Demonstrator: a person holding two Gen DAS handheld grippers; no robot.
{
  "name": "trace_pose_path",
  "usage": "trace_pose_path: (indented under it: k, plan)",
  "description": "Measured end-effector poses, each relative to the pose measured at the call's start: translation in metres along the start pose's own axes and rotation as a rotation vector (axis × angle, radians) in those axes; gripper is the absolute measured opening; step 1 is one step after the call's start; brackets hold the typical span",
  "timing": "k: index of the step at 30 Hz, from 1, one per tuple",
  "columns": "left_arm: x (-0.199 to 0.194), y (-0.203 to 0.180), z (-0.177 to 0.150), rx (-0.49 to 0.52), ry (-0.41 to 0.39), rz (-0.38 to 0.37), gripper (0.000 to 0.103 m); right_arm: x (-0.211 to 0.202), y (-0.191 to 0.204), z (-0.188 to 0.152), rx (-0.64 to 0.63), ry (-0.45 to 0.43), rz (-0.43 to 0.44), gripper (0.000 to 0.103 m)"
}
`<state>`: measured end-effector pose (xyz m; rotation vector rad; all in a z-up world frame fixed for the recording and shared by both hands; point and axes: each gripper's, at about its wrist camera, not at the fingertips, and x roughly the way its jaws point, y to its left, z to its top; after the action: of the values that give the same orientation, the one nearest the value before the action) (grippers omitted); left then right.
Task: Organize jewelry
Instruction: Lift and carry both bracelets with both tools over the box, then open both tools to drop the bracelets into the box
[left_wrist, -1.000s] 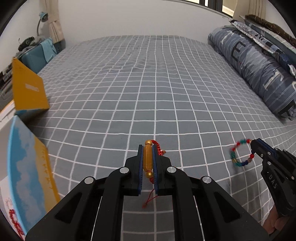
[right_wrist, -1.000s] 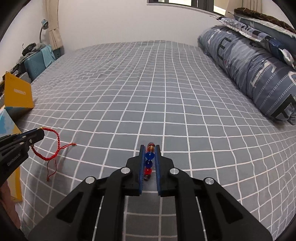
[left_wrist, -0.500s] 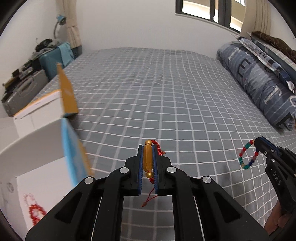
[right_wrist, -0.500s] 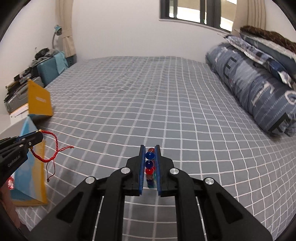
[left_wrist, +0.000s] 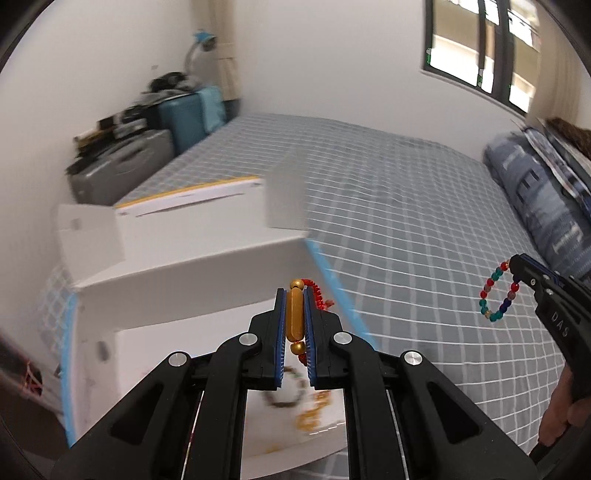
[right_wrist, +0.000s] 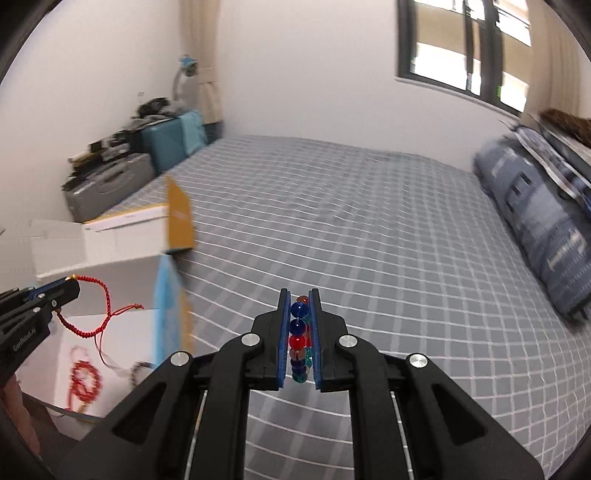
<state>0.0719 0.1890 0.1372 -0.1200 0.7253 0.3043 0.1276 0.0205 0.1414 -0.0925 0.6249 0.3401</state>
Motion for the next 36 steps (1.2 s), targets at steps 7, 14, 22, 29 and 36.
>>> trace_pose_path:
  k: [7, 14, 22, 29, 36]
  plan:
    - [-0.01, 0.081, -0.019, -0.093, 0.022, 0.088, 0.008, 0.008, 0.086, 0.007, -0.087, 0.02, 0.133, 0.009]
    - [0.01, 0.125, -0.049, -0.159, 0.102, 0.131, 0.008, 0.036, 0.155, -0.01, -0.169, 0.111, 0.23, 0.009]
    - [0.042, 0.14, -0.075, -0.172, 0.195, 0.14, 0.008, 0.078, 0.193, -0.045, -0.221, 0.253, 0.249, 0.009]
    - [0.05, 0.143, -0.081, -0.173, 0.218, 0.144, 0.008, 0.086, 0.196, -0.052, -0.229, 0.278, 0.244, 0.009]
    - [0.054, 0.146, -0.082, -0.19, 0.243, 0.158, 0.012, 0.095, 0.199, -0.054, -0.235, 0.301, 0.22, 0.011]
